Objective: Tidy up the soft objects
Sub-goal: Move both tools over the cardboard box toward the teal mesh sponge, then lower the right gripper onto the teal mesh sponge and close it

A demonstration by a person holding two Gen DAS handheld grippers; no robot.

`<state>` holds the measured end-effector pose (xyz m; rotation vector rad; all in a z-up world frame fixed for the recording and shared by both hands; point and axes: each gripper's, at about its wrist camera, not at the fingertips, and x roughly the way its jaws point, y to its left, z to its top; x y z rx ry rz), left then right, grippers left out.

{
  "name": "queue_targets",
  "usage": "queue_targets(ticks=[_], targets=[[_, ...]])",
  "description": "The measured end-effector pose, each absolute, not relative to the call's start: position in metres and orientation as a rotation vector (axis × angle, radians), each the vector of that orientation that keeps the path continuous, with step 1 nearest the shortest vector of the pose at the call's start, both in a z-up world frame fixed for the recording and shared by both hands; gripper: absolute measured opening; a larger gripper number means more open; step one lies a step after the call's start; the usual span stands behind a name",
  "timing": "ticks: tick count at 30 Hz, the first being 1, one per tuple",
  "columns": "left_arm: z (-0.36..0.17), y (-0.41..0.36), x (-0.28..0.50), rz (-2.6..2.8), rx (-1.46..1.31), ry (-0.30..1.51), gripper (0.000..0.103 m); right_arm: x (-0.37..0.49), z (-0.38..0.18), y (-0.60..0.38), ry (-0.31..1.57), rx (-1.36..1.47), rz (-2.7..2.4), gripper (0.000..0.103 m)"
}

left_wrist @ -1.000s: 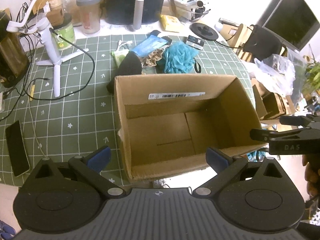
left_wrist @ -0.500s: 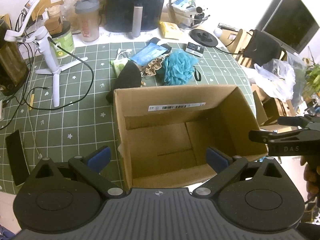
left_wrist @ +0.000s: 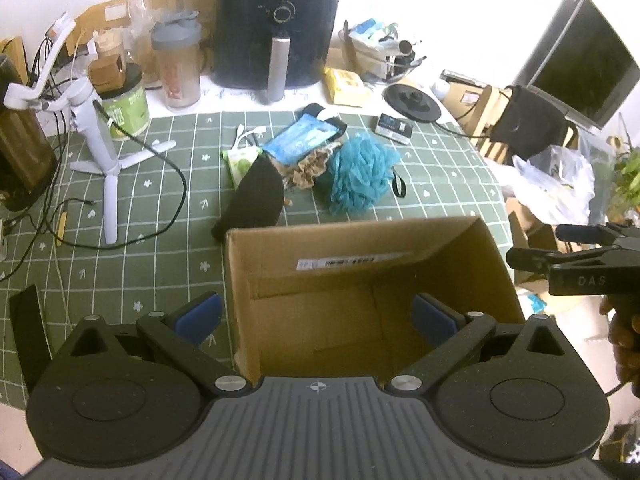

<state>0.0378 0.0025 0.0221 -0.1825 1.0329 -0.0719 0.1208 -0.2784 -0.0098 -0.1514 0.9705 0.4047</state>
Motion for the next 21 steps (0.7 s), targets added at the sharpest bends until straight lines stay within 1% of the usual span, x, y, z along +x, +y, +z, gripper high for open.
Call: queue_targets(ticks=[11, 21], targets=[[0.025, 0.003, 0.054, -0.048, -0.176, 1.011, 0.103, 0.165, -0.008, -0.291, 0.972, -0.106, 0.474, 0.103], [0.023, 0.009, 0.061, -0.08, -0.237, 1.005, 0.103, 0.211, -0.026, -0.302, 0.995, -0.089, 0.545, 0.103]])
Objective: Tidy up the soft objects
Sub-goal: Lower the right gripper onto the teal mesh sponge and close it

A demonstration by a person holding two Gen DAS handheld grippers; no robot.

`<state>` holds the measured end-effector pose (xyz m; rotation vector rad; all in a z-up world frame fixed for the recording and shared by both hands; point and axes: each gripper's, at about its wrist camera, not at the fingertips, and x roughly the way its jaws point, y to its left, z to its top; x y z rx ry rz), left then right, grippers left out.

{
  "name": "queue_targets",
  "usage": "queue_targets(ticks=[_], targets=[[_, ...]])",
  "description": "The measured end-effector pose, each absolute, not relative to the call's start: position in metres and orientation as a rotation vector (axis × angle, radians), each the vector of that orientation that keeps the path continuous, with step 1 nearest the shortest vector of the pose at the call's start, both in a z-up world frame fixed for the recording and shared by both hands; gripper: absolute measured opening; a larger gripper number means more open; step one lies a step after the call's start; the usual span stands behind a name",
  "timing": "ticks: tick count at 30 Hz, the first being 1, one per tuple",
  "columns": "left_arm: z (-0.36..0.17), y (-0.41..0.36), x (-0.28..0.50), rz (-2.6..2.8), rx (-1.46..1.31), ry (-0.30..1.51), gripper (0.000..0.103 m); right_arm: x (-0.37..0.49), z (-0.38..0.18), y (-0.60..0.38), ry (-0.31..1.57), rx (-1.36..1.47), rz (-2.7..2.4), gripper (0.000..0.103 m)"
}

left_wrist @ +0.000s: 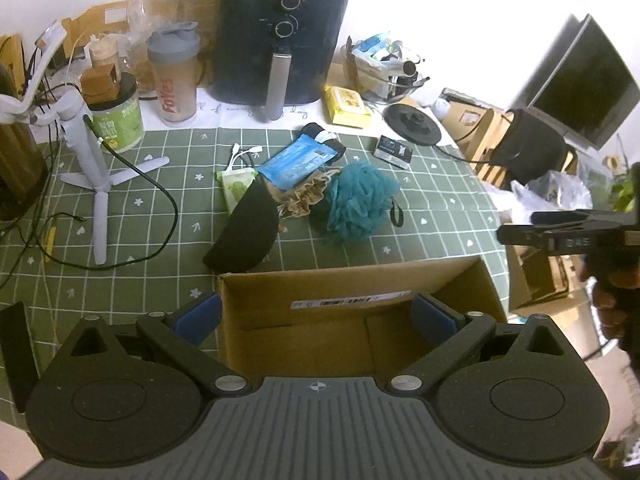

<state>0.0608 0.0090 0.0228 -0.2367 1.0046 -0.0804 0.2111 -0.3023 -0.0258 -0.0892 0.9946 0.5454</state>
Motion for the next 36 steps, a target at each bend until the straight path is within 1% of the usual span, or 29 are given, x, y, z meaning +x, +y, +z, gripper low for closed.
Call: queue_targets(ticks=[6, 12, 23, 36], targets=[[0.019, 0.008, 0.066, -0.085, -0.266, 1.014, 0.103, 0.241, -0.044, -0.306, 1.005, 0.014, 0.583, 0.103], [0.015, 0.009, 0.069, -0.08, -0.279, 1.011, 0.103, 0.264, -0.062, -0.295, 0.976, -0.044, 0.596, 0.103], [0.007, 0.02, 0.071, -0.055, -0.343, 1.013, 0.103, 0.295, -0.1, -0.263, 0.961, -0.091, 0.781, 0.103], [0.002, 0.028, 0.066, 0.0, -0.379, 1.029, 0.103, 0.339, -0.15, -0.209, 1.022, -0.018, 0.92, 0.103]])
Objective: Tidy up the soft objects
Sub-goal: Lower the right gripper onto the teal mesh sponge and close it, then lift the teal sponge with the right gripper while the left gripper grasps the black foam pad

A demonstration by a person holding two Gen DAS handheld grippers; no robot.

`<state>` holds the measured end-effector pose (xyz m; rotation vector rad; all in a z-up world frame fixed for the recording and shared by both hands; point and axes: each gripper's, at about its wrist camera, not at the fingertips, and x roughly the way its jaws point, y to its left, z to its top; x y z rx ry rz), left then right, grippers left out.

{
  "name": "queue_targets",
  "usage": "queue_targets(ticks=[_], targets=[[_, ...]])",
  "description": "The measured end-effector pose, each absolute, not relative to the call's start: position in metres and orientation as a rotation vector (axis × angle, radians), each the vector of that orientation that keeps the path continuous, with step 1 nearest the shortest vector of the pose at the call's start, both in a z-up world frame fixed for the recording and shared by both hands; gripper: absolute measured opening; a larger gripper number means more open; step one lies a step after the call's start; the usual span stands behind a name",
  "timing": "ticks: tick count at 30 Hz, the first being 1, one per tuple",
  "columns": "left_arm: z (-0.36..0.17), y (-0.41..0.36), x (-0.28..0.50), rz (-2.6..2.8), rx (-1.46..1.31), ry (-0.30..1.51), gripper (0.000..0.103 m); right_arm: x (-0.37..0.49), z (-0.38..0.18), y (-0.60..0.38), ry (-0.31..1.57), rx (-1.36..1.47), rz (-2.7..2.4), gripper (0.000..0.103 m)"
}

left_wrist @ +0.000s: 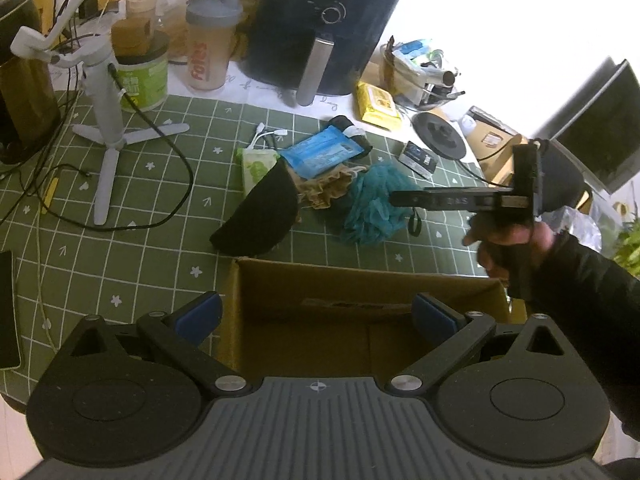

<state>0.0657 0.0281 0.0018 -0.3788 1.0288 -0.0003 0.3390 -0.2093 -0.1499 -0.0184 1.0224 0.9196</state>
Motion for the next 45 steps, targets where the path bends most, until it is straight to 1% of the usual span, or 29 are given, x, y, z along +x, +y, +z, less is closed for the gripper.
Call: queue_targets(ticks=[12, 14, 16, 19, 22, 34, 45], targets=[[0.005, 0.031, 0.06, 0.022, -0.407, 1.009, 0.103, 0.356, -0.201, -0.175, 1.158, 0.033, 0.948, 0.103], [0.006, 0.031, 0.059, 0.022, -0.407, 1.005, 0.103, 0.354, -0.202, -0.173, 1.161, 0.044, 0.954, 0.096], [0.007, 0.032, 0.06, 0.019, -0.409, 1.0, 0.103, 0.353, -0.2, -0.173, 1.166, 0.053, 0.957, 0.086], [0.009, 0.031, 0.06, 0.014, -0.406, 0.993, 0.103, 0.35, -0.195, -0.177, 1.165, 0.035, 0.961, 0.077], [0.01, 0.031, 0.063, 0.003, -0.4, 0.987, 0.103, 0.347, -0.188, -0.185, 1.152, 0.017, 0.947, 0.072], [0.018, 0.041, 0.078, -0.019, -0.385, 0.931, 0.103, 0.326, -0.161, -0.249, 1.094, 0.06, 0.826, 0.069], [0.013, 0.051, 0.109, -0.046, -0.289, 0.939, 0.103, 0.3, -0.139, -0.294, 1.012, 0.092, 0.727, 0.068]])
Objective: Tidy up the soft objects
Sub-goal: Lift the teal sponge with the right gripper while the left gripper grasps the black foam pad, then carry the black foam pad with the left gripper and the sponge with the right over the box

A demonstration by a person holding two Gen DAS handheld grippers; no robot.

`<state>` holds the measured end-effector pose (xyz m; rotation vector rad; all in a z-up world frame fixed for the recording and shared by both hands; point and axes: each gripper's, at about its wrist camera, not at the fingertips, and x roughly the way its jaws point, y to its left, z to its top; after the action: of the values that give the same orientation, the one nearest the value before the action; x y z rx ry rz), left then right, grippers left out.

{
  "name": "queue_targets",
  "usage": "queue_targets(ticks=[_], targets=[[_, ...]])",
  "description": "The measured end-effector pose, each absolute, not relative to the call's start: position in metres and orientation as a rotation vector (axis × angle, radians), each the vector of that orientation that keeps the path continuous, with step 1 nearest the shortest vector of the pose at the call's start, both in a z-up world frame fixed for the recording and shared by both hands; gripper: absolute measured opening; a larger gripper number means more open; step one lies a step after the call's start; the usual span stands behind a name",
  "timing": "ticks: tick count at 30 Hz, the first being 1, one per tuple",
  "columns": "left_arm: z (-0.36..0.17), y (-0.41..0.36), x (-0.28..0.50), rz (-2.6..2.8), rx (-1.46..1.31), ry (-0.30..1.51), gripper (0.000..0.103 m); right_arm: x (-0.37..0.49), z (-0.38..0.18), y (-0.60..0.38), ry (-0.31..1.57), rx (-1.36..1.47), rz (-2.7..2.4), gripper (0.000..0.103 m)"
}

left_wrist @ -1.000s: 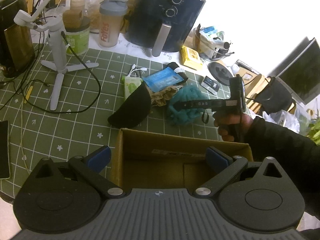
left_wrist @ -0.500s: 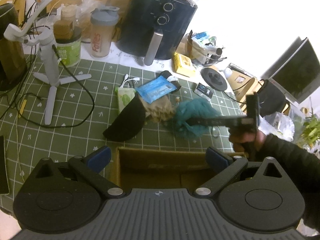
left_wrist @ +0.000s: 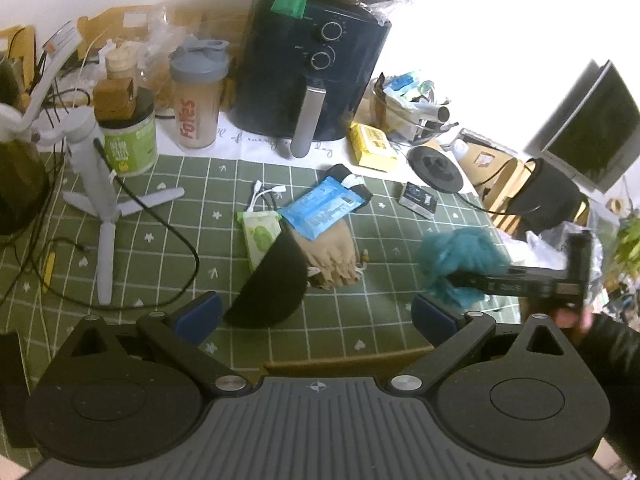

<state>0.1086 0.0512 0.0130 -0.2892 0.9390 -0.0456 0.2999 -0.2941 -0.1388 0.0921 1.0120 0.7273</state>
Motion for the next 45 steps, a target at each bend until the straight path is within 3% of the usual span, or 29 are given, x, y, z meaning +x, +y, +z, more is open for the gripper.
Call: queue_targets(ticks=[14, 32, 34, 36, 37, 45], targets=[[-0.02, 0.056, 0.151, -0.197, -0.111, 0.967, 0.103, 0.272, -0.104, -0.321, 0.931, 0.116, 0.694, 0.067], [-0.128, 0.046, 0.218, -0.379, 0.139, 1.18, 0.102, 0.249, -0.084, -0.342, 0.898, 0.167, 0.646, 0.067], [-0.135, 0.046, 0.22, -0.378, 0.154, 1.194, 0.082, 0.246, -0.083, -0.344, 0.896, 0.173, 0.636, 0.067], [-0.141, 0.045, 0.223, -0.378, 0.166, 1.215, 0.077, 0.244, -0.081, -0.346, 0.892, 0.18, 0.628, 0.067], [-0.143, 0.044, 0.223, -0.38, 0.177, 1.215, 0.067, 0.243, -0.08, -0.347, 0.89, 0.183, 0.624, 0.067], [-0.132, 0.047, 0.221, -0.362, 0.157, 1.159, 0.059, 0.232, -0.074, -0.353, 0.876, 0.189, 0.604, 0.066]])
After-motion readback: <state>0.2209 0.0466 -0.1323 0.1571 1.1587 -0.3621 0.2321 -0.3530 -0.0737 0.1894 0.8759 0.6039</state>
